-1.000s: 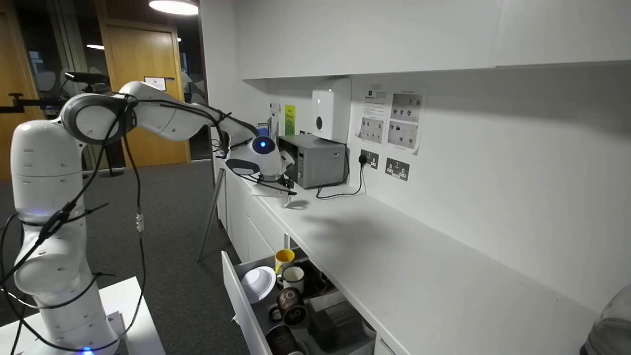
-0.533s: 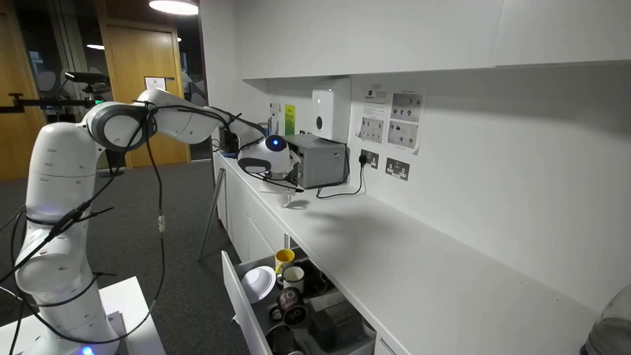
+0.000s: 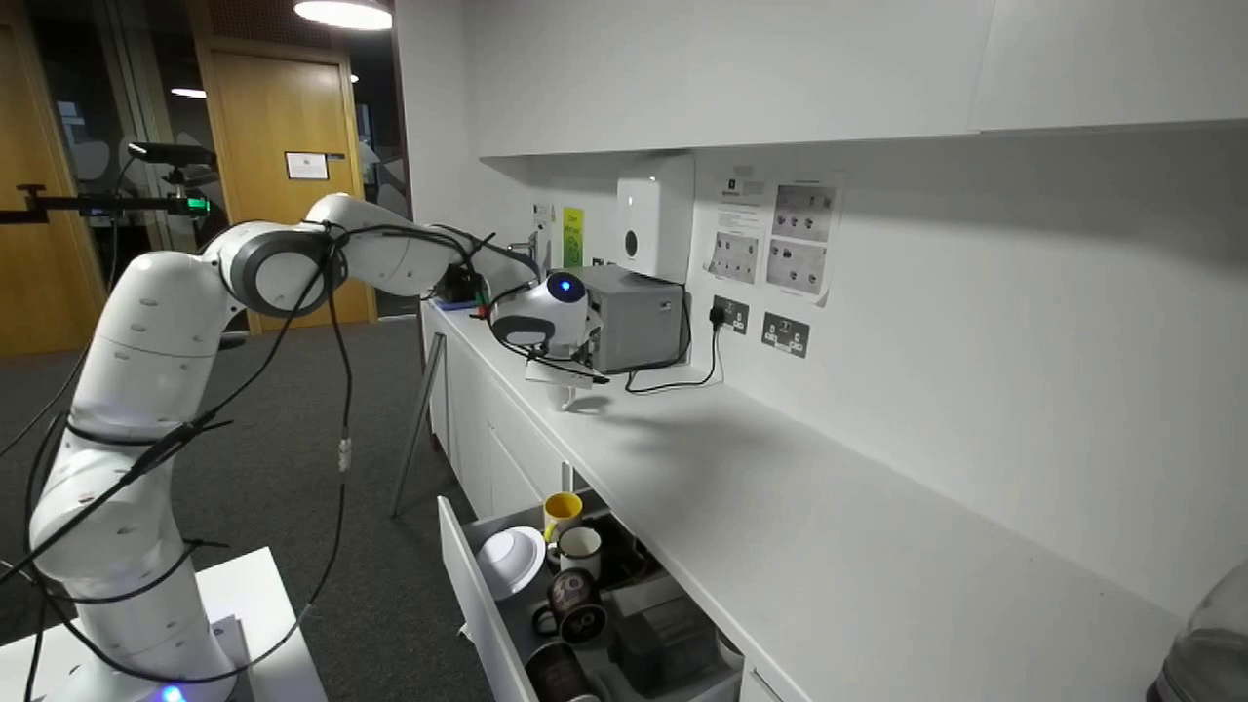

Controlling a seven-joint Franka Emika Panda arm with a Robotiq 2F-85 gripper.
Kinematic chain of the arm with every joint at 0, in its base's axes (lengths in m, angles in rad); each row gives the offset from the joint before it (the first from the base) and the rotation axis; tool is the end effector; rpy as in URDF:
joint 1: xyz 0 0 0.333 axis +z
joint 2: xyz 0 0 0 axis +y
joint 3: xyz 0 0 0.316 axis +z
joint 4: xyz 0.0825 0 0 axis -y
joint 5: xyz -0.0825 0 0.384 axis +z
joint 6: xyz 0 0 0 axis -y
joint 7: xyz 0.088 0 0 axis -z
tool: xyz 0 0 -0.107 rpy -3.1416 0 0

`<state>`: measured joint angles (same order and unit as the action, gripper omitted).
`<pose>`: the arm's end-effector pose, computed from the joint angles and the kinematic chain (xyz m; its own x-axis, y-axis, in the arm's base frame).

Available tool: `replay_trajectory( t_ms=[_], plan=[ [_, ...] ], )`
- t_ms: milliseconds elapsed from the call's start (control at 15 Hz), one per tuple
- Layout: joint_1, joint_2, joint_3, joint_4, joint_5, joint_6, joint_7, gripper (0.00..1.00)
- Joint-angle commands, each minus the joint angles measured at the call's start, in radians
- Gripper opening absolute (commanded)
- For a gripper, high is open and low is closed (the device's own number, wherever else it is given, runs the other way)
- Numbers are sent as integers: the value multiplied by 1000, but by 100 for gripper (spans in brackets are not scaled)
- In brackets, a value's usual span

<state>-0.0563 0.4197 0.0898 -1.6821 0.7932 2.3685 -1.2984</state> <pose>0.6914 0.0241 0.3889 0.5636 0.5304 0.6333 0.7451 -0.6574 -0.1126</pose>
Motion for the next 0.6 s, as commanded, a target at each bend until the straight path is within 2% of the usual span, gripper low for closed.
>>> replay_trajectory(
  t_ms=[0,533],
  plan=[
    [3,70,19,112,-54,-65,74,100],
    [-8,173,62,242,-94,-112,115,100]
  ],
)
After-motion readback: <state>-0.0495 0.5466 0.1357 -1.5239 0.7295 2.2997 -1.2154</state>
